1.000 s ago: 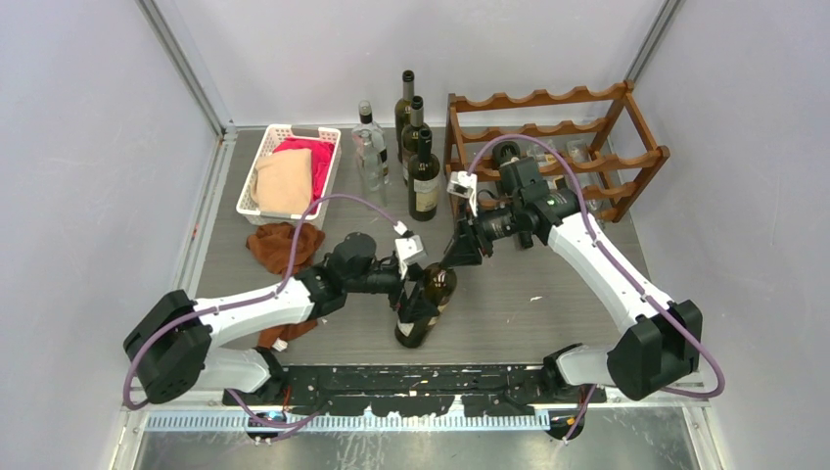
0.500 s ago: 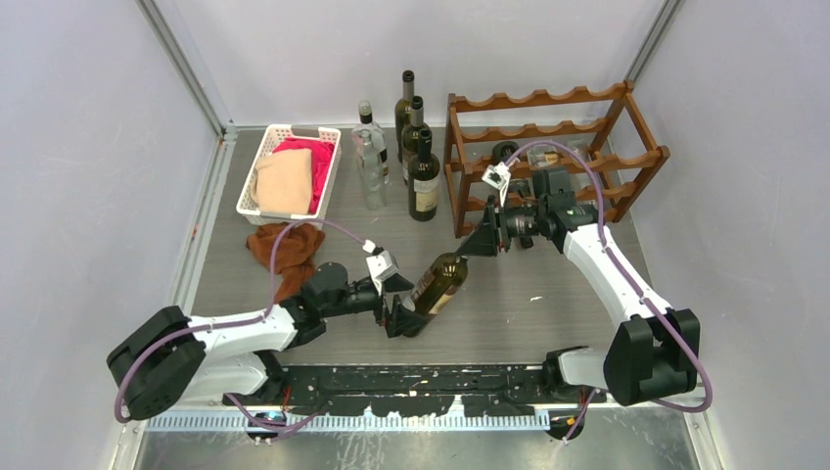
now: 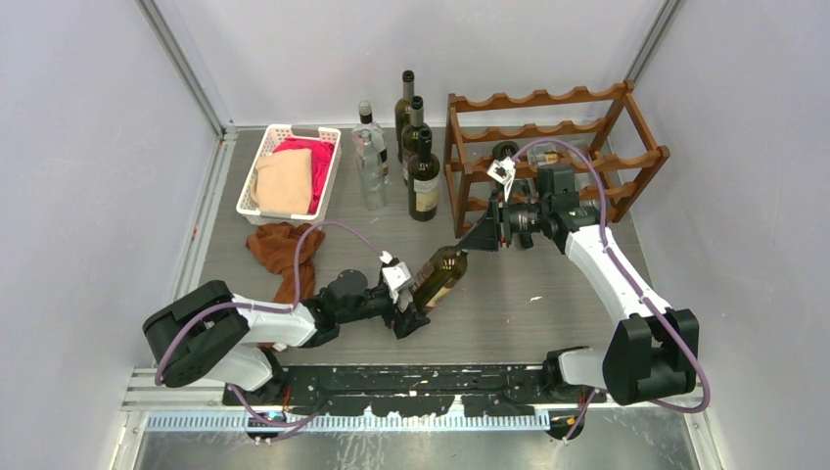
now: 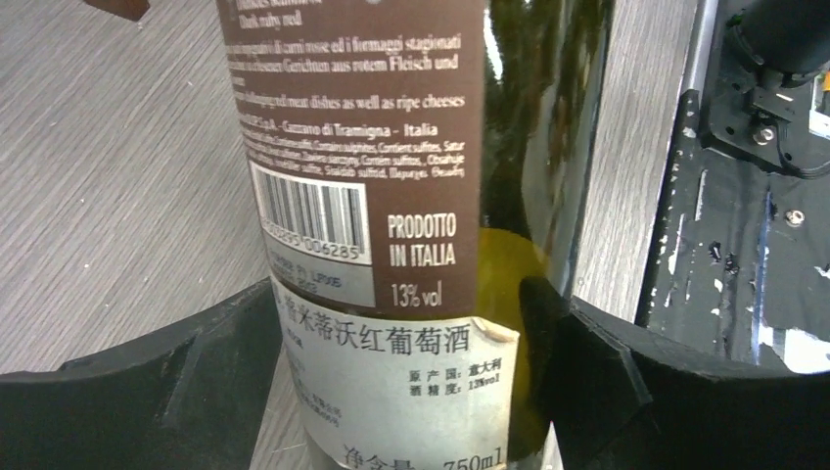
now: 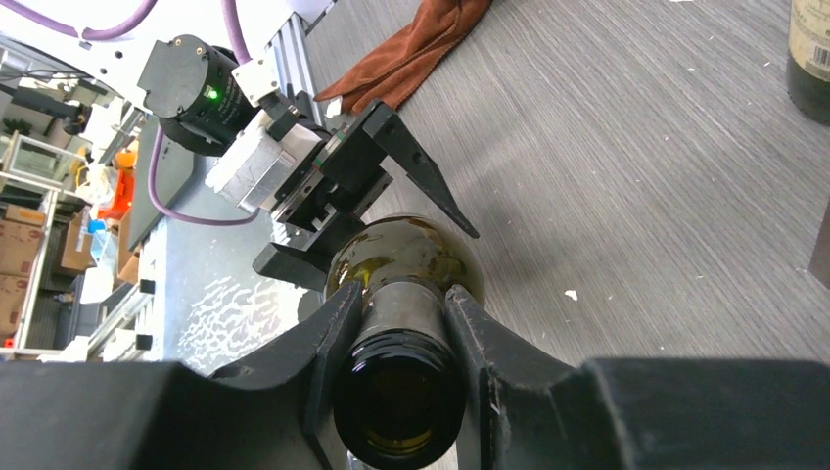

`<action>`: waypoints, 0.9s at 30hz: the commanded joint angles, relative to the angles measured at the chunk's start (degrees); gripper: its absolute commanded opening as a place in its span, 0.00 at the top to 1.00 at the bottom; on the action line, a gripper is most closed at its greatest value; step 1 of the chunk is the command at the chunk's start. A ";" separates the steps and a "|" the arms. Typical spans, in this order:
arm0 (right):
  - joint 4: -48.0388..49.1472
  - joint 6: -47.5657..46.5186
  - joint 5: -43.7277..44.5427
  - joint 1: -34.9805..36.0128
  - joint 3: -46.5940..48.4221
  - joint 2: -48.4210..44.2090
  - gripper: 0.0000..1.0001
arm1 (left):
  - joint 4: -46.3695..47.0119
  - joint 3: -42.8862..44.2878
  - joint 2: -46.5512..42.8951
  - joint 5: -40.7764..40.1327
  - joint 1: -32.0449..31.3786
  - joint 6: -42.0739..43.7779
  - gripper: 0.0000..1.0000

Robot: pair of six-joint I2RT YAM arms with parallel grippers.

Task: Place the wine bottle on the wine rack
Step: Pick up the wine bottle from the center of the board.

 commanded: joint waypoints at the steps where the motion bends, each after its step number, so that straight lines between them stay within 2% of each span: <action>1: 3.59 3.37 -5.49 -0.22 0.77 -1.87 0.99 | 7.11 2.67 1.06 -3.90 -0.74 3.71 0.11; 5: 3.67 3.29 -4.89 -0.20 0.55 -1.64 0.99 | 8.44 3.06 1.56 -3.26 -0.76 3.27 0.19; 10: 3.79 3.29 -4.58 -0.25 0.41 -1.41 0.99 | 9.83 4.24 3.26 1.38 -0.76 2.27 0.13; 17: 3.72 3.29 -4.54 -0.25 0.33 -1.47 0.99 | 10.43 6.12 6.82 3.47 -0.74 1.56 0.16; 18: 3.76 3.22 -4.54 -0.26 0.25 -1.45 0.99 | 10.91 6.13 7.37 3.59 -0.71 1.45 0.22; 19: 3.77 3.20 -4.39 -0.23 0.24 -1.57 0.99 | 11.20 6.20 7.57 3.95 -0.68 1.52 0.36; 20: 3.77 3.20 -4.15 -0.25 0.16 -1.57 0.99 | 11.20 6.22 7.61 3.97 -0.67 1.45 0.67; 21: 3.72 3.08 -3.82 -0.23 0.09 -1.68 0.99 | 11.17 6.17 7.55 3.39 -0.67 1.01 0.93; 22: 3.53 2.80 -3.42 -0.25 0.02 -1.63 0.98 | 11.28 5.88 7.20 3.37 -0.67 0.79 0.99; 23: 2.97 2.21 -2.95 -0.29 -0.02 -1.75 0.94 | 11.40 5.48 6.86 3.53 -0.67 0.93 1.00; 26: -2.83 -3.35 -0.80 -0.23 1.31 -1.80 0.74 | 7.96 5.29 4.54 4.56 -0.48 1.64 1.00; 27: -6.90 -7.00 -0.03 -0.23 2.35 -1.32 0.61 | 5.91 5.52 3.58 5.37 -0.23 1.99 1.00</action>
